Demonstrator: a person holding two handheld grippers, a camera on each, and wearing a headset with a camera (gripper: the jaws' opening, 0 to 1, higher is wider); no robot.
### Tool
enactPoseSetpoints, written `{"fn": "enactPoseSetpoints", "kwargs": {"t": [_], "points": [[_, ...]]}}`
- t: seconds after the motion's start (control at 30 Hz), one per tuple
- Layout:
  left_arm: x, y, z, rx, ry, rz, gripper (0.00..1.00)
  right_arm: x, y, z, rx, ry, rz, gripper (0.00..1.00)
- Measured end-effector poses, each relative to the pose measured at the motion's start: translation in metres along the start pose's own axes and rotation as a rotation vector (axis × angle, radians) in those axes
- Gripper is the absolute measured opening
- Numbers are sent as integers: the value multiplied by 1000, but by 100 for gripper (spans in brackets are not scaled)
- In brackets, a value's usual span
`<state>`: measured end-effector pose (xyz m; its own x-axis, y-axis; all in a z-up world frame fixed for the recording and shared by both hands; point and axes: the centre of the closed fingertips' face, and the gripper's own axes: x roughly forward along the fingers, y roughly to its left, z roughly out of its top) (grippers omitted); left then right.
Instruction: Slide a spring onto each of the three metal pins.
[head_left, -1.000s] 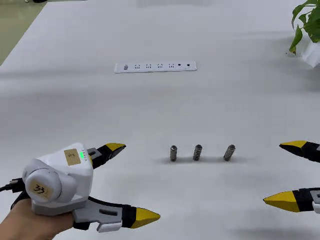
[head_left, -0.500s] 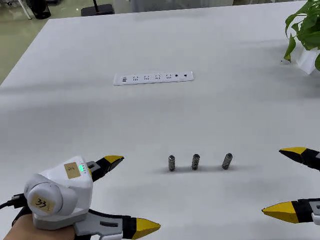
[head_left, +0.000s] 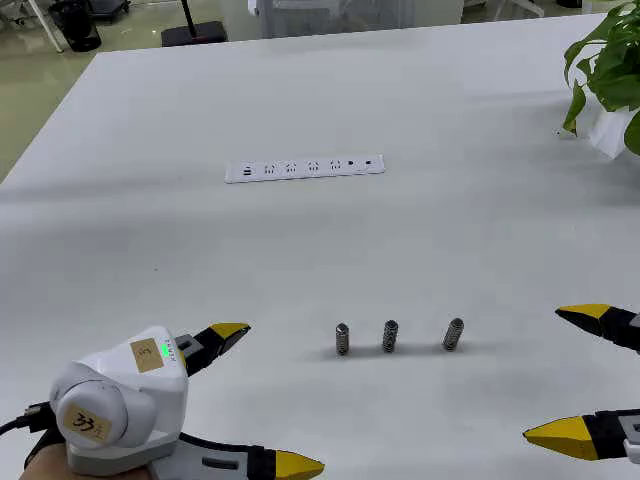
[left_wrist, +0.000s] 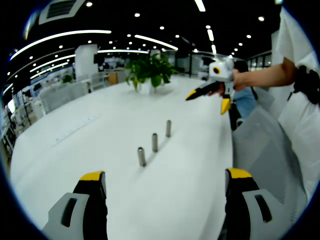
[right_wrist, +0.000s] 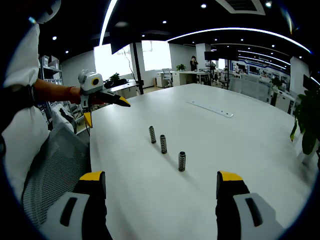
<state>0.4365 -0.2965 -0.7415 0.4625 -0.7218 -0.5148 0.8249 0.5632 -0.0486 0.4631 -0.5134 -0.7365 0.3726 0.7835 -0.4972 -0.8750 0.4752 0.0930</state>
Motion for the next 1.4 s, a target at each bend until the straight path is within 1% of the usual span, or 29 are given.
{"fn": "enactPoseSetpoints", "kwargs": {"t": [0.07, 0.47, 0.83, 1.1, 1.27, 1.4], "points": [[0, 0, 0, -1, 0, -1, 100, 0, 0, -1, -4, 7, 2, 93], [0, 0, 2, -2, -5, -2, 100, 1, 2, 1, -3, 2, 7, 93], [1, 0, 2, -1, -9, 1, 100, 4, 4, -1, -3, 7, 12, 92], [2, 0, 0, -2, -3, -7, 100, 5, 6, 0, -3, 6, 15, 93], [2, -1, 2, -7, -12, -6, 100, 5, 6, -1, -3, 8, 14, 93], [3, -2, 2, -4, -9, -12, 100, 4, 7, -1, -3, 7, 14, 93]]}}
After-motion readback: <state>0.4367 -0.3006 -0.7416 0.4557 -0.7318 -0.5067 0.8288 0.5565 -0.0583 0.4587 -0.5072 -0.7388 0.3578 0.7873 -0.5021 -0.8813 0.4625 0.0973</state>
